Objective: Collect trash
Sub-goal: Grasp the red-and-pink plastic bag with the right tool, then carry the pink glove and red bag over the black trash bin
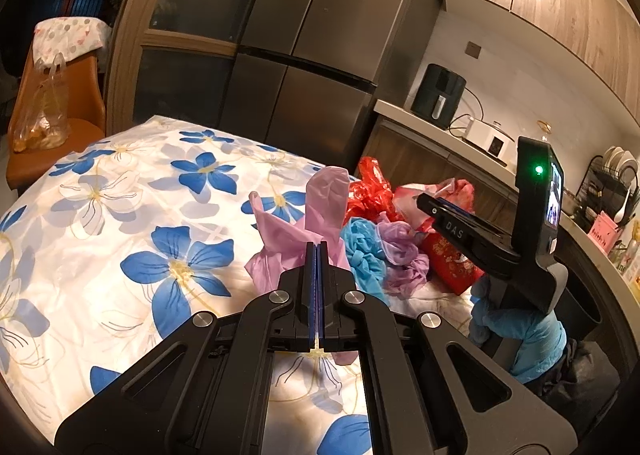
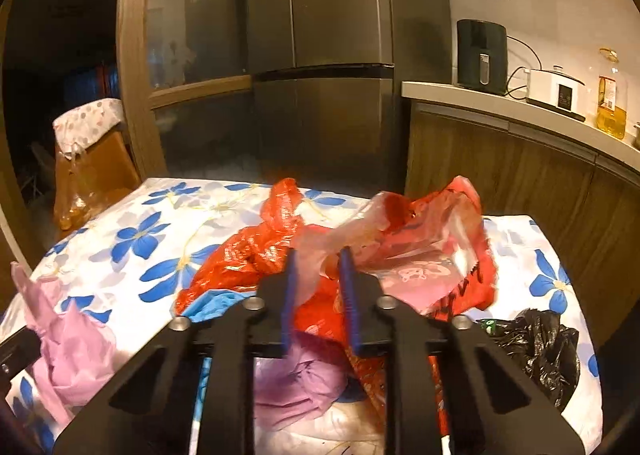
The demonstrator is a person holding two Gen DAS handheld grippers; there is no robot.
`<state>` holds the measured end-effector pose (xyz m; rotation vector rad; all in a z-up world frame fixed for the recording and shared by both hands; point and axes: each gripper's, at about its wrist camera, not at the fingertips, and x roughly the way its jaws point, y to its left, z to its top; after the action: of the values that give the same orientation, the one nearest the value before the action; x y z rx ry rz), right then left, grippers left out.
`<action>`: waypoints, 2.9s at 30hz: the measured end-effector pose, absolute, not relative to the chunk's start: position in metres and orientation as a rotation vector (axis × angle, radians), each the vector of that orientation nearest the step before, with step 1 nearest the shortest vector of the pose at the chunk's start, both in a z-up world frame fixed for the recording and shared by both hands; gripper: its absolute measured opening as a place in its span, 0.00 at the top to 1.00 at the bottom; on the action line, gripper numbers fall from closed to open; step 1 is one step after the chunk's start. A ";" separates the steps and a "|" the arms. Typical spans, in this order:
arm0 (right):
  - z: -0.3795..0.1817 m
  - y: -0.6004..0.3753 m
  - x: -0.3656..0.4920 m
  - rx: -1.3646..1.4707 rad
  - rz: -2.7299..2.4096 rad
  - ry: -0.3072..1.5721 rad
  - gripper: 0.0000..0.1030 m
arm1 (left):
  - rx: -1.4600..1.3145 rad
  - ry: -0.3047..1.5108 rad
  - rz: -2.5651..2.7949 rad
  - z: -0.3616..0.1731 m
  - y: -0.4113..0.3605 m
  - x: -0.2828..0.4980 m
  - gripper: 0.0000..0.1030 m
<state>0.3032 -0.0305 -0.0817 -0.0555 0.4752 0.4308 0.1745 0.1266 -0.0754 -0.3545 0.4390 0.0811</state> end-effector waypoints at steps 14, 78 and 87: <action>-0.051 -0.059 0.261 0.020 0.472 0.378 0.95 | -0.333 0.419 0.069 -0.064 0.113 0.173 1.00; -0.037 -0.399 0.154 0.176 -0.071 0.221 0.95 | -0.091 0.282 -0.547 -0.010 -0.286 0.249 1.00; -0.043 -0.406 0.168 0.189 -0.069 0.229 0.95 | -0.089 0.314 -0.562 -0.021 -0.300 0.269 1.00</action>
<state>0.1675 -0.4060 -0.0434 0.1894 0.2295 -0.0688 0.2690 -0.2997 -0.0206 -0.0888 0.3139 -0.5616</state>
